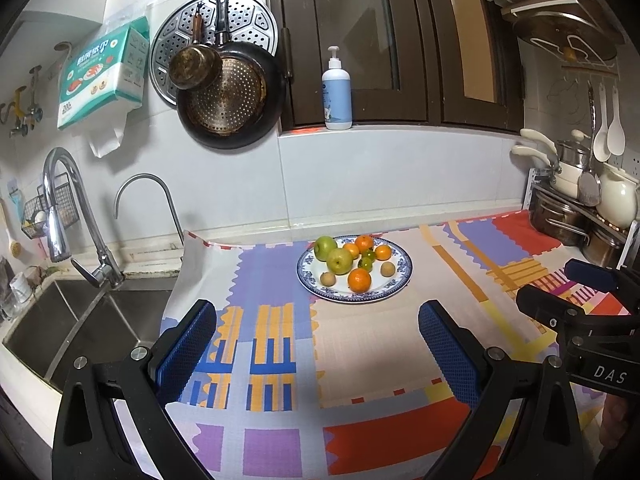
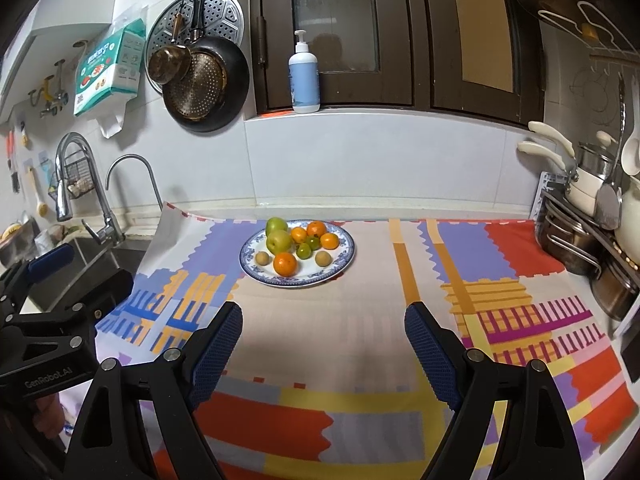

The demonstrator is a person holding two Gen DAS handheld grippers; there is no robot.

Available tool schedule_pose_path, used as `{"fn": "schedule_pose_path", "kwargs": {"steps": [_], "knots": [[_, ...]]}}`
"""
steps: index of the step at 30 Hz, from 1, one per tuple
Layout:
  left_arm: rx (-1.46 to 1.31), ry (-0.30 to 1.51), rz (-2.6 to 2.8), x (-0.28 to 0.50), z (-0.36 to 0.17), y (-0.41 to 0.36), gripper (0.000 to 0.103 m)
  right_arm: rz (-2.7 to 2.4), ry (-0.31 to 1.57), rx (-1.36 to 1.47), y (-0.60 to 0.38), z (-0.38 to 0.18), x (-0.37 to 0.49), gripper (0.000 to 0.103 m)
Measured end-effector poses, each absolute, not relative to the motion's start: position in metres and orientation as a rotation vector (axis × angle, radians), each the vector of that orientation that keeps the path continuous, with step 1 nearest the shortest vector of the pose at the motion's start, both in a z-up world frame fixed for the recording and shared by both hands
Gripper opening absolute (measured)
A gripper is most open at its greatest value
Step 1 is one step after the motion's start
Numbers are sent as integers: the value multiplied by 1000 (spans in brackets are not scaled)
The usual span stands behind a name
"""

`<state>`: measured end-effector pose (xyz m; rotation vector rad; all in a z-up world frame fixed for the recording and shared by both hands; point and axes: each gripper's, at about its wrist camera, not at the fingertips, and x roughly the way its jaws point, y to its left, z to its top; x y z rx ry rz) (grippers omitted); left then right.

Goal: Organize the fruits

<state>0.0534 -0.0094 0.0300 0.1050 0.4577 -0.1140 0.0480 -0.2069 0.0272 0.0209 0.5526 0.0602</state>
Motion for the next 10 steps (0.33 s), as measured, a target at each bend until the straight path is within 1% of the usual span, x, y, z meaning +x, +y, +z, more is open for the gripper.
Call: {"fn": "schedule_pose_path", "kwargs": {"steps": [10], "knots": [[100,471,-121,53,29,-9,103,62,561,21,-205,26,46,84]]}}
